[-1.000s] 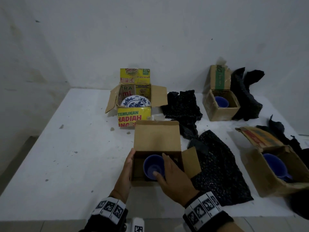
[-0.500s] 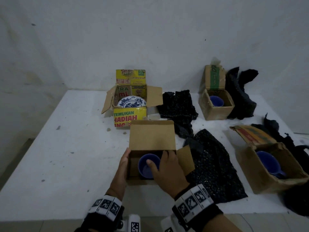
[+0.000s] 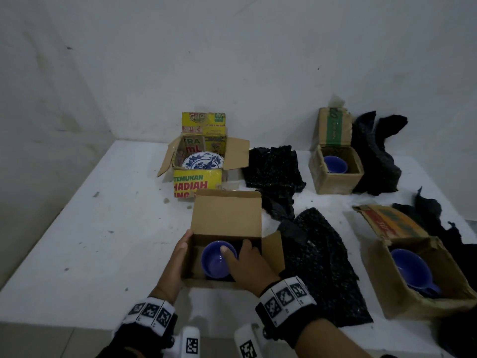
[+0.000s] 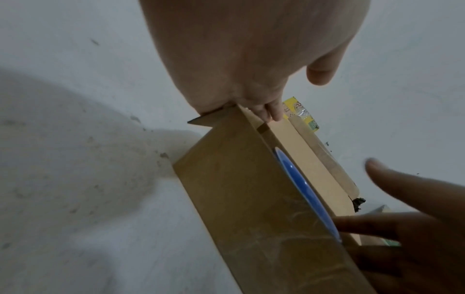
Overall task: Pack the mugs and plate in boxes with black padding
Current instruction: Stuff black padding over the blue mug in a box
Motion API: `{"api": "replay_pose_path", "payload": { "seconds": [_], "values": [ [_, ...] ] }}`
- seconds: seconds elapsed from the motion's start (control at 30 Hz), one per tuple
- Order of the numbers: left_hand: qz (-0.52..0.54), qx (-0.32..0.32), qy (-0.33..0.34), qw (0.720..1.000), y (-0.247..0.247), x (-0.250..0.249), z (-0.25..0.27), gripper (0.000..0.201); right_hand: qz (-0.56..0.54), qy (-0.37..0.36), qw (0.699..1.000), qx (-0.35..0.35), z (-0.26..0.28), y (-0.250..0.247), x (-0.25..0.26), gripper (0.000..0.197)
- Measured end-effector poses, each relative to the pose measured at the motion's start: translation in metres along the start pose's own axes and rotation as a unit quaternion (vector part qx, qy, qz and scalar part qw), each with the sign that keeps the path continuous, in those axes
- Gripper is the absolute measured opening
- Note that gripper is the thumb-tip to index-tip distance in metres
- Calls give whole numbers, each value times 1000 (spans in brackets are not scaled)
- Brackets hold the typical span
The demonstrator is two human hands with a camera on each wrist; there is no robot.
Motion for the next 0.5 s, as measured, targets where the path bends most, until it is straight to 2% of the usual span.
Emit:
{"api": "replay_pose_path", "payload": {
  "seconds": [0.07, 0.13, 0.2, 0.27, 0.37, 0.43, 0.5],
  "values": [
    [-21, -29, -4, 999, -10, 8, -13, 49, -37, -38, 999, -15, 10, -11, 1, 58],
    [-95, -72, -6, 993, -15, 14, -25, 45, -63, -85, 993, -49, 26, -30, 6, 44],
    [-172, -113, 33, 978, -4, -10, -14, 43, -56, -129, 984, -109, 44, -62, 8, 29],
    [-172, -134, 81, 973, 16, -38, 5, 33, -16, -162, 971, -177, 63, -99, 4, 19],
    [-116, -88, 146, 979, 56, -64, 24, 38, 38, -164, 960, -224, 81, -141, -20, 9],
    [-153, -56, 205, 965, 91, -75, 31, 49, 73, -134, 961, -232, 88, -163, -44, 11],
    [-205, -23, 274, 939, 128, -83, 37, 46, 86, -104, 965, -226, 94, -175, -63, 19]
  ]
}}
Point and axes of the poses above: each hand's wrist, its own z-axis away from the middle knuckle, its own y-axis out of the palm, x = y × z, the point moved 5 cm from there along -z, towards the middle knuckle, and after that the axes turned 12 degrees about -y, right-handed, at the moved point
